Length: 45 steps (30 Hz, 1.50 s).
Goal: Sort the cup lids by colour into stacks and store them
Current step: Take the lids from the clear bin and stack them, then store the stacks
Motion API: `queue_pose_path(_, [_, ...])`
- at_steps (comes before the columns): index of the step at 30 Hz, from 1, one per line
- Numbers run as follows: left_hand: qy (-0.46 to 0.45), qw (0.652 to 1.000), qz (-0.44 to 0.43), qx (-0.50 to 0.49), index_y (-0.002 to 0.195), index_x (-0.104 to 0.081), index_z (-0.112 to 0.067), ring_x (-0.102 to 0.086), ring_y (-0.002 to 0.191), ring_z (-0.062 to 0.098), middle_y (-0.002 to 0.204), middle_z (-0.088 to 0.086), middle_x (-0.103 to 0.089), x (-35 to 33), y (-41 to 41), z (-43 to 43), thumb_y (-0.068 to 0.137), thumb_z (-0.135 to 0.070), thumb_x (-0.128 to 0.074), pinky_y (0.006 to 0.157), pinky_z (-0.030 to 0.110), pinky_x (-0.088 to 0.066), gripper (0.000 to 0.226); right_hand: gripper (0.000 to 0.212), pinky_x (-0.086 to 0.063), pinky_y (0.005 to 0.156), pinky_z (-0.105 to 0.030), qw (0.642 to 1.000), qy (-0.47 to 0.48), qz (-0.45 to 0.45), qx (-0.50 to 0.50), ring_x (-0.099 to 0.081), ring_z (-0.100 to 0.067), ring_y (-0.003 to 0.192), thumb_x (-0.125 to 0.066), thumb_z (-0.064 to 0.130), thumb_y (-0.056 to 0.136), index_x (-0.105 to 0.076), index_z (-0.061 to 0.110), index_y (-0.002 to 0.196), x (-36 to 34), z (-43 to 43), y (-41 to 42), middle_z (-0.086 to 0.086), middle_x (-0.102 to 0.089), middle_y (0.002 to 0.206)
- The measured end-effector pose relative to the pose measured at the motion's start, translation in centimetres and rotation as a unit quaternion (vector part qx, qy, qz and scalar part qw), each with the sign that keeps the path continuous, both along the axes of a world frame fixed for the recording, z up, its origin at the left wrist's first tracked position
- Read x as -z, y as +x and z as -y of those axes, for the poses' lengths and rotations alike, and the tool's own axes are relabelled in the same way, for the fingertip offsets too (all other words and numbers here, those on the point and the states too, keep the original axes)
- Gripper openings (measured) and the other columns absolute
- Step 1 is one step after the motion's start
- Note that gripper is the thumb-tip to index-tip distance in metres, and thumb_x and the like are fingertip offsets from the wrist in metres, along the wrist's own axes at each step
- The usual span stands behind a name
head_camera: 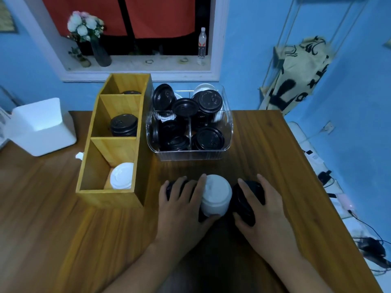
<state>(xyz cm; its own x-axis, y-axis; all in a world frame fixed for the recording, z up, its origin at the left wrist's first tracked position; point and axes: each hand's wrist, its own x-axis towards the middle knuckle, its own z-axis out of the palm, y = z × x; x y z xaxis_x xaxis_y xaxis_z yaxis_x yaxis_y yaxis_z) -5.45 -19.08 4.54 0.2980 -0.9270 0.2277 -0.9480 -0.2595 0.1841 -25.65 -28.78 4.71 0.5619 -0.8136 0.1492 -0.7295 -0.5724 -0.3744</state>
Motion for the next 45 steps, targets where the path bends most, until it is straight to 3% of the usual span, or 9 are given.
queue_pose_path(5, [0.009,1.000,-0.023,-0.011,0.159,-0.021,-0.024,-0.022,0.151,0.016,0.159,-0.007,-0.035,-0.6,0.4,-0.4,0.069,-0.085,-0.054,0.123,0.057,-0.012,0.114,0.096,-0.020,0.117,-0.034,0.998,0.047,0.004,-0.036,0.006,-0.004,0.151,-0.072,0.061,0.080,-0.014,0.052,0.156,-3.4,1.6,-0.2,0.017,0.006,0.166])
queue_pose_path(12, [-0.049,0.973,-0.215,-0.064,0.159,-0.005,-0.035,-0.006,0.152,-0.001,0.165,-0.023,-0.006,0.7,3.0,-3.9,0.062,-0.062,-0.087,0.119,0.026,-0.019,0.130,0.029,-0.050,0.085,-0.021,0.991,0.027,0.095,-0.091,-0.059,-0.003,0.102,-0.064,0.032,0.096,-0.063,0.028,0.124,-8.3,7.7,7.4,0.012,-0.059,0.117])
queue_pose_path(19, [-0.018,0.956,-0.280,-0.090,0.157,-0.003,-0.043,-0.014,0.134,-0.019,0.146,-0.034,-0.019,1.4,3.6,-3.6,0.064,-0.064,-0.085,0.100,-0.006,-0.009,0.125,0.020,-0.046,0.067,-0.032,0.987,0.054,-0.109,-0.108,-0.060,-0.020,0.082,-0.065,0.035,0.093,-0.054,0.019,0.093,-8.0,12.4,19.2,0.001,-0.061,0.089])
queue_pose_path(23, [-0.029,0.951,-0.293,-0.100,0.157,-0.008,-0.044,-0.020,0.132,-0.016,0.143,-0.031,-0.026,1.6,3.9,-3.6,0.067,-0.064,-0.084,0.100,-0.004,-0.012,0.120,0.020,-0.045,0.063,-0.033,0.987,0.060,-0.121,-0.092,-0.059,-0.024,0.082,-0.063,0.016,0.090,-0.050,0.021,0.104,-6.6,13.3,20.3,-0.005,-0.063,0.097])
queue_pose_path(28, [-0.038,0.950,-0.288,-0.111,0.157,-0.012,-0.041,-0.025,0.132,-0.011,0.153,-0.019,-0.036,1.8,4.0,-3.5,0.068,-0.060,-0.084,0.110,0.015,-0.025,0.116,0.032,-0.047,0.060,-0.023,0.992,0.033,0.094,-0.076,-0.064,-0.012,0.075,-0.064,0.012,0.095,-0.053,0.022,0.123,-8.1,11.8,15.1,0.004,-0.066,0.081])
queue_pose_path(31, [-0.044,0.954,-0.277,-0.102,0.158,-0.017,-0.036,-0.027,0.131,-0.011,0.152,-0.015,-0.039,2.1,4.1,-3.4,0.069,-0.058,-0.085,0.109,0.013,-0.024,0.114,0.035,-0.056,0.066,-0.024,0.951,0.176,0.252,-0.032,-0.069,-0.009,0.074,-0.065,0.013,0.097,-0.053,0.032,0.125,-10.7,8.2,10.0,0.002,-0.068,0.084])
queue_pose_path(38, [-0.063,0.956,-0.270,-0.092,0.155,-0.030,-0.023,-0.037,0.136,0.003,0.150,-0.006,-0.045,2.1,4.2,-3.1,0.071,-0.047,-0.088,0.109,0.017,-0.026,0.105,0.053,-0.055,0.053,-0.033,0.746,0.488,0.453,0.008,-0.065,-0.035,0.066,-0.079,0.020,0.078,-0.064,0.024,0.128,-8.0,-3.5,-1.2,-0.023,-0.063,0.088])
queue_pose_path(41, [-0.063,0.957,-0.269,-0.089,0.155,-0.031,-0.021,-0.040,0.137,0.009,0.150,-0.004,-0.046,2.0,4.2,-3.1,0.070,-0.045,-0.088,0.108,0.020,-0.028,0.105,0.069,-0.057,0.060,-0.040,0.737,0.541,0.406,0.005,-0.067,-0.041,0.069,-0.094,0.043,0.064,-0.067,0.028,0.126,-4.1,-6.4,-3.5,-0.023,-0.063,0.090])
queue_pose_path(45, [-0.064,0.956,-0.273,-0.087,0.155,-0.029,-0.021,-0.040,0.138,0.011,0.150,-0.004,-0.047,2.1,4.1,-3.1,0.072,-0.045,-0.087,0.109,0.023,-0.030,0.105,0.040,-0.058,0.061,-0.037,0.769,0.504,0.385,0.074,-0.069,-0.041,0.069,-0.072,0.004,0.085,-0.065,0.014,0.123,-0.9,-8.1,-4.3,-0.021,-0.060,0.082])
